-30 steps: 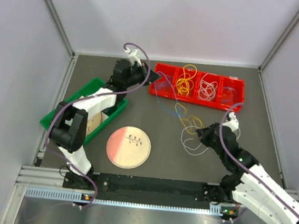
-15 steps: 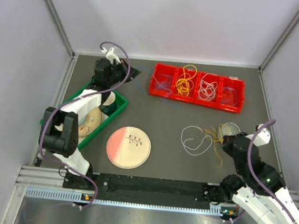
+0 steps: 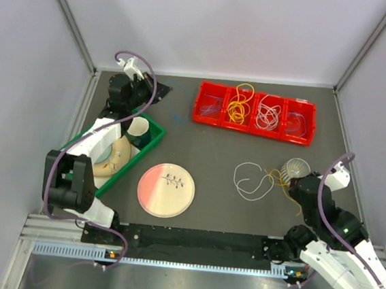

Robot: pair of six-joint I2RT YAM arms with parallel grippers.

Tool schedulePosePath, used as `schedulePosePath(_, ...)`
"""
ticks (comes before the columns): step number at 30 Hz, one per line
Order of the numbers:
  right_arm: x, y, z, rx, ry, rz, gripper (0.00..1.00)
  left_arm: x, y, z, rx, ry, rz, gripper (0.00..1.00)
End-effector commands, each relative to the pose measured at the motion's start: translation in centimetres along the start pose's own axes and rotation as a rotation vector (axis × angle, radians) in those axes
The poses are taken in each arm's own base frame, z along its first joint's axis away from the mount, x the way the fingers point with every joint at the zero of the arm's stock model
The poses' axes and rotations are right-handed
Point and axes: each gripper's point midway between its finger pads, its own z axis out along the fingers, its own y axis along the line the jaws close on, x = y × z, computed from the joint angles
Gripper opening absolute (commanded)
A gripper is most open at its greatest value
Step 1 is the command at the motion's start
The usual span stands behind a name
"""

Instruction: Untangle the cables

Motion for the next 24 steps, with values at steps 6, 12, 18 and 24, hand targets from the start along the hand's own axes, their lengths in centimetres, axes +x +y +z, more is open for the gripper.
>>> schedulePosePath(6, 1.4, 2.4, 1.0, -0.067, 0.055, -0.006, 0.00, -5.3, -6.6, 2.0, 0.167, -0.117, 0.071, 0.00)
schedulePosePath(12, 2.4, 3.1, 1.5, -0.077, 0.098, -0.022, 0.00, -6.4, -8.3, 4.7, 0.221, -0.150, 0.034, 0.00)
schedulePosePath(18, 3.1, 3.1, 1.6, -0.088, 0.119, -0.027, 0.00, -6.9, -9.1, 7.6, 0.263, -0.188, -0.013, 0.00)
schedulePosePath(24, 3.4, 3.1, 1.7, -0.091, 0.128, -0.030, 0.00, -7.1, -10.6, 10.2, 0.306, -0.178, -0.016, 0.00)
